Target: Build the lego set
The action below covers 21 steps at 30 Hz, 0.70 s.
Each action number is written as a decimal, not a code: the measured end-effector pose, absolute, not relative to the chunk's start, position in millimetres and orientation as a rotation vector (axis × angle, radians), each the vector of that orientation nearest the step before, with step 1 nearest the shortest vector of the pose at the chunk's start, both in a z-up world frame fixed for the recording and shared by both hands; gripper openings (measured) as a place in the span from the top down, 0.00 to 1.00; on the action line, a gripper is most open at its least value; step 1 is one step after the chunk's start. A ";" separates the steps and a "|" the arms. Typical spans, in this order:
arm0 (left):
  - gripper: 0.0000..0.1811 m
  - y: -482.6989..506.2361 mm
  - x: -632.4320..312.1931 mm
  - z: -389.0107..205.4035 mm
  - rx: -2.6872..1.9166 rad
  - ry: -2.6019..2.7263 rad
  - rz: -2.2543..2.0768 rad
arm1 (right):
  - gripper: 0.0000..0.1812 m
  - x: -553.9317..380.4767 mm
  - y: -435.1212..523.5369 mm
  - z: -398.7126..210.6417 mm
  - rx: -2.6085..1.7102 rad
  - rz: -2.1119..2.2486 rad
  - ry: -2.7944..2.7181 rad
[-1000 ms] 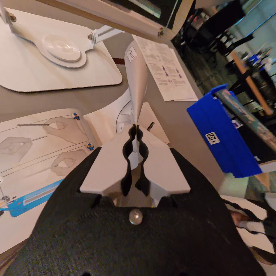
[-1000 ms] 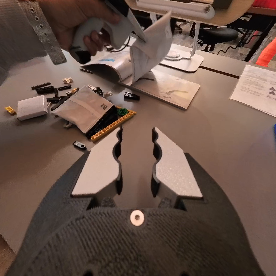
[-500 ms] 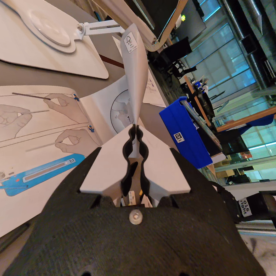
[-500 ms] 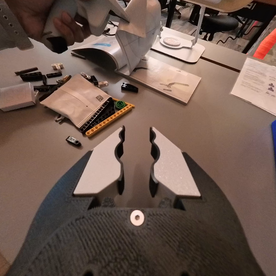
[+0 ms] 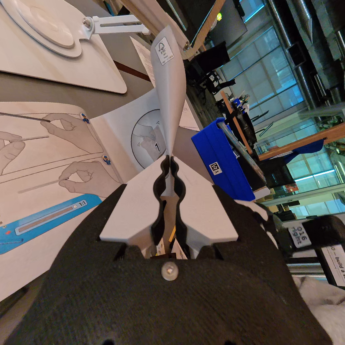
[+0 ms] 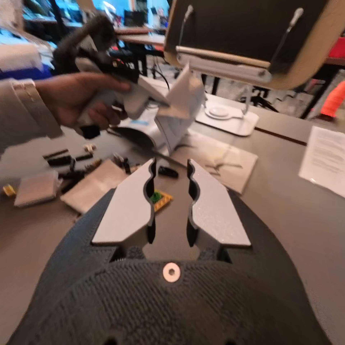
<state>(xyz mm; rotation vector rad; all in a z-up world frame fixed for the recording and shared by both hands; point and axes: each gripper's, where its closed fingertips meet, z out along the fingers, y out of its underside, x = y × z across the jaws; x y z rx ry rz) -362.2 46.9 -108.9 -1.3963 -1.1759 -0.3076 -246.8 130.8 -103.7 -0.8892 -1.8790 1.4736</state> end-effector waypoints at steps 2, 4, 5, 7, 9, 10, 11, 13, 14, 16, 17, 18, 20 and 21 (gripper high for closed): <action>1.00 48.3 -361.1 -109.2 -1.397 -1.172 -0.313 | 0.82 -276.3 119.7 -100.6 -0.894 1.551 -1.887; 1.00 48.8 -359.6 -109.4 -1.392 -1.168 -0.314 | 0.80 -306.9 114.1 -96.9 -0.929 1.631 -1.893; 1.00 48.7 -358.9 -109.5 -1.385 -1.167 -0.316 | 0.79 -320.0 111.0 -96.4 -0.950 1.674 -1.896; 1.00 48.0 -357.4 -110.0 -1.372 -1.168 -0.326 | 0.71 -338.4 100.5 -104.5 -0.975 1.741 -1.956; 1.00 46.9 -356.0 -109.7 -1.356 -1.168 -0.337 | 0.64 -347.9 89.7 -115.9 -1.010 1.802 -2.026; 1.00 46.8 -354.9 -109.0 -1.349 -1.163 -0.343 | 0.63 -349.1 84.4 -118.4 -1.029 1.852 -2.047; 1.00 46.7 -353.9 -108.6 -1.347 -1.158 -0.348 | 0.62 -348.7 79.6 -119.6 -1.053 1.903 -2.068; 1.00 46.1 -353.5 -109.2 -1.345 -1.154 -0.346 | 0.61 -346.2 71.8 -120.4 -1.079 1.983 -2.111; 1.00 46.5 -353.6 -109.3 -1.342 -1.152 -0.349 | 0.62 -345.0 68.3 -121.2 -1.084 2.003 -2.133; 1.00 48.2 -353.3 -108.4 -1.334 -1.144 -0.362 | 0.66 -341.6 60.2 -123.9 -1.061 2.011 -2.186; 1.00 48.7 -353.5 -107.4 -1.329 -1.140 -0.364 | 0.68 -340.3 56.0 -125.7 -1.036 1.995 -2.210; 1.00 48.9 -353.4 -106.9 -1.327 -1.140 -0.361 | 0.69 -339.2 52.0 -126.9 -0.999 1.974 -2.224; 0.99 47.8 -352.4 -106.0 -1.329 -1.138 -0.343 | 0.70 -337.9 45.8 -127.1 -0.911 1.921 -2.229; 0.98 46.7 -351.6 -105.7 -1.328 -1.139 -0.331 | 0.71 -337.4 43.1 -125.2 -0.871 1.905 -2.219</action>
